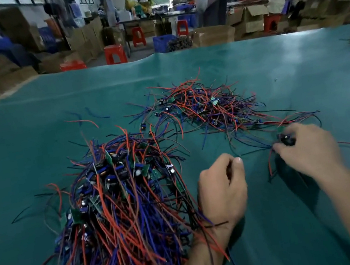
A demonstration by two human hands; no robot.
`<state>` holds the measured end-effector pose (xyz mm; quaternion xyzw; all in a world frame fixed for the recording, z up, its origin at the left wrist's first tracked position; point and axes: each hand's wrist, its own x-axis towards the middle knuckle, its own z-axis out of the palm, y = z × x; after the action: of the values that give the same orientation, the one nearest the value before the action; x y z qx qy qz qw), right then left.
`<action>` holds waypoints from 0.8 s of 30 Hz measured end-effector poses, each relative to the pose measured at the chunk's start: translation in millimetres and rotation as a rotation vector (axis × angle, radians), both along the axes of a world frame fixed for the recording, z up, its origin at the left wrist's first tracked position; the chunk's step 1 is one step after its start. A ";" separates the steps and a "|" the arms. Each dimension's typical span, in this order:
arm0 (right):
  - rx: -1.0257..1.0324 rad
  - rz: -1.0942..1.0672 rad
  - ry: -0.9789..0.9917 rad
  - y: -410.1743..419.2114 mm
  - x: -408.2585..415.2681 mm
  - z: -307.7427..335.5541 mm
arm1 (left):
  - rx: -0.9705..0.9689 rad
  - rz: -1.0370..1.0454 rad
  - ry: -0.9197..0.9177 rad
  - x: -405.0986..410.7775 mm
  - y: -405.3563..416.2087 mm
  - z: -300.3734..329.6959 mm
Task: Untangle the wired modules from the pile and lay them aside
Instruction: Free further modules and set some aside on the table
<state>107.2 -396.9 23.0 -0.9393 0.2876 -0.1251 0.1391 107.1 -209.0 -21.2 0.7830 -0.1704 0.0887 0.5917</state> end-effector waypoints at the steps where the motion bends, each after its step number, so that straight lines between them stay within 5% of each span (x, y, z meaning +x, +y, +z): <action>1: 0.047 0.007 -0.044 -4.5 -1.8 -5.3 | 0.001 -0.003 0.009 -0.2 -0.4 -0.2; 8: 0.447 -0.024 -0.516 -10.6 1.3 -12.7 | -0.049 -0.012 0.040 -1.0 -0.2 0.6; 15: 0.866 0.163 -1.073 10.6 -7.0 18.4 | -0.109 -0.023 0.051 -0.4 0.5 0.3; 24: 0.903 0.652 -0.624 72.0 -7.4 2.5 | -0.062 -0.050 -0.026 -1.7 2.7 5.9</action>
<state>99.8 -324.9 25.6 -0.7468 -0.0426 -0.2105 0.6295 105.4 -206.3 -15.4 0.7587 -0.1947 0.0894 0.6152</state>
